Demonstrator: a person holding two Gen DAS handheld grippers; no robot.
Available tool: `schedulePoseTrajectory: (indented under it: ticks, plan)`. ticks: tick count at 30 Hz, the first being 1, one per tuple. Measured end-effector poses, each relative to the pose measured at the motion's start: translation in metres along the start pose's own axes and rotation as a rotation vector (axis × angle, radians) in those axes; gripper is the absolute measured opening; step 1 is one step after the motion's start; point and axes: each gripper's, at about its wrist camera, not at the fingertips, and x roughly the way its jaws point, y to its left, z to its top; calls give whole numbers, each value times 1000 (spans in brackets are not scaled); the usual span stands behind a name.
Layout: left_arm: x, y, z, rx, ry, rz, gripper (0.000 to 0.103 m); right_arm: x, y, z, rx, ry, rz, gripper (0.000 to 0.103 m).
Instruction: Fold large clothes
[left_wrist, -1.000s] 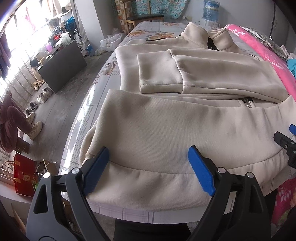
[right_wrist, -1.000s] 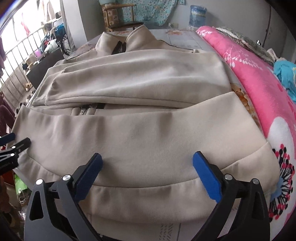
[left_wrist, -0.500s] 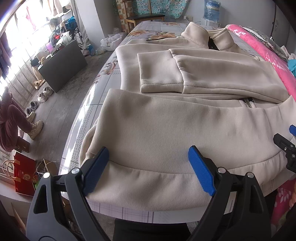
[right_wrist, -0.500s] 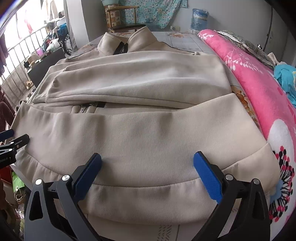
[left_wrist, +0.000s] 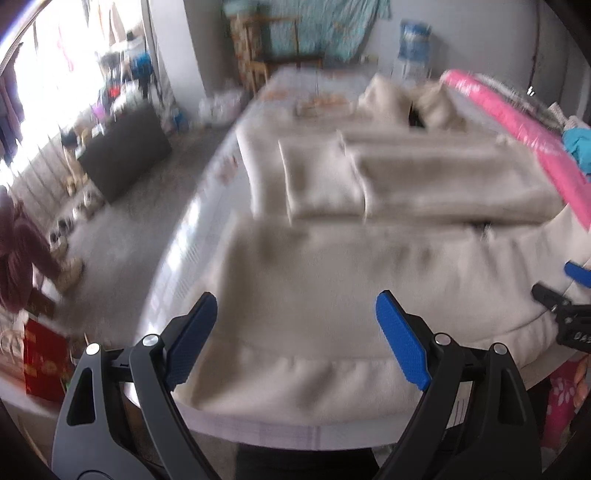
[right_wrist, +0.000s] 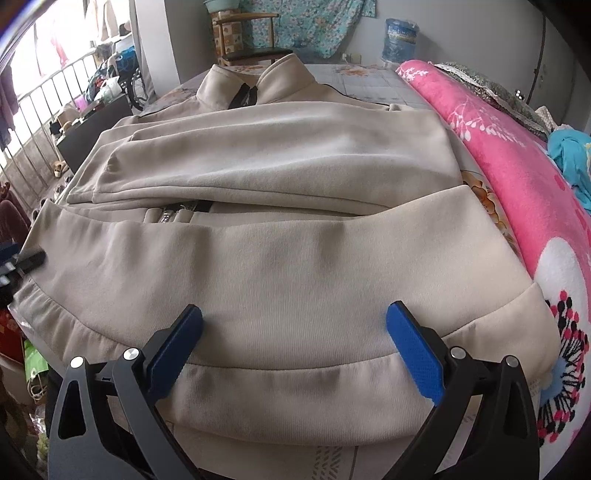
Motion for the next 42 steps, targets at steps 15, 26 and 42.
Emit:
schedulePoseTrajectory:
  ticks: [15, 26, 42]
  plan:
    - [15, 53, 159, -62, -150, -325, 73, -49, -10, 55, -45, -25, 112, 97]
    - [126, -23, 293, -42, -4, -469, 62, -1, -26, 258, -37, -46, 184, 97]
    - [232, -82, 294, 5, 228, -447, 9, 138, -39, 317, 71, 127, 266, 13]
